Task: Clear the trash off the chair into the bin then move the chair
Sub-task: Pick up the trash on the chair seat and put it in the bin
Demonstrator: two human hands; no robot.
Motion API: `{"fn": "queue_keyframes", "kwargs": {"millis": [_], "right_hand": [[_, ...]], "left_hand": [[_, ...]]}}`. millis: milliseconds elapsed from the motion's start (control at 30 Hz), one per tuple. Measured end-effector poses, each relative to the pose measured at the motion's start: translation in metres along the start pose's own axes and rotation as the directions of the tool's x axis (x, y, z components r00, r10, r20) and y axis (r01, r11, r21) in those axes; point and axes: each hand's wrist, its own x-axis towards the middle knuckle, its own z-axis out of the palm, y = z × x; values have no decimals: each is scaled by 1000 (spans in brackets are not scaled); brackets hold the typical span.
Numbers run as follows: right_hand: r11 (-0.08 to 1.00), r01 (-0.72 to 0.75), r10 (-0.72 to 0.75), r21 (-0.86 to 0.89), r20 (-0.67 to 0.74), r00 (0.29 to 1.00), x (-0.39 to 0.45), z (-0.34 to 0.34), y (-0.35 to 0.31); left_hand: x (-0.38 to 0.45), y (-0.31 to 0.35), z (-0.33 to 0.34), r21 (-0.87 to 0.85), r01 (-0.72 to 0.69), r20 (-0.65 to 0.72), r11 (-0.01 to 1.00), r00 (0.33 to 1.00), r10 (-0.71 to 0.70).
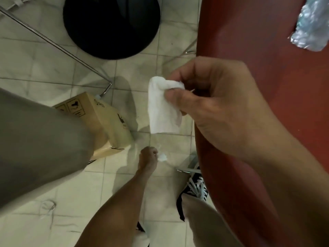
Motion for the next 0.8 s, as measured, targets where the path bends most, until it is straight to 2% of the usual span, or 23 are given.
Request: {"fn": "queue_keyframes", "kwargs": {"millis": [100, 267, 367, 500, 633, 700, 800], "right_hand": [[992, -113, 116, 49, -71, 991, -13, -6, -15], [954, -236, 263, 184, -138, 955, -42, -23, -59], [949, -240, 277, 204, -180, 944, -55, -32, -88], [956, -242, 280, 167, -264, 923, -63, -44, -124], [967, -238, 255, 92, -329, 909, -68, -52, -158], [960, -262, 279, 95, -358, 891, -73, -54, -172], [925, -330, 372, 188, -268, 889, -79, -50, -194]], "left_hand": [[-59, 67, -60, -90, -121, -109, 989, 988, 111], [-149, 150, -141, -473, -21, -106, 881, 994, -34], [-203, 187, -179, -568, 29, -90, 823, 991, -98], [-280, 238, -223, -773, 73, -4, 630, 993, -119], [-338, 280, -260, -837, 99, 59, 538, 994, -91], [-360, 294, -277, -833, 77, 49, 547, 997, -66], [-382, 305, -300, -812, 54, 14, 582, 997, -73]]}}
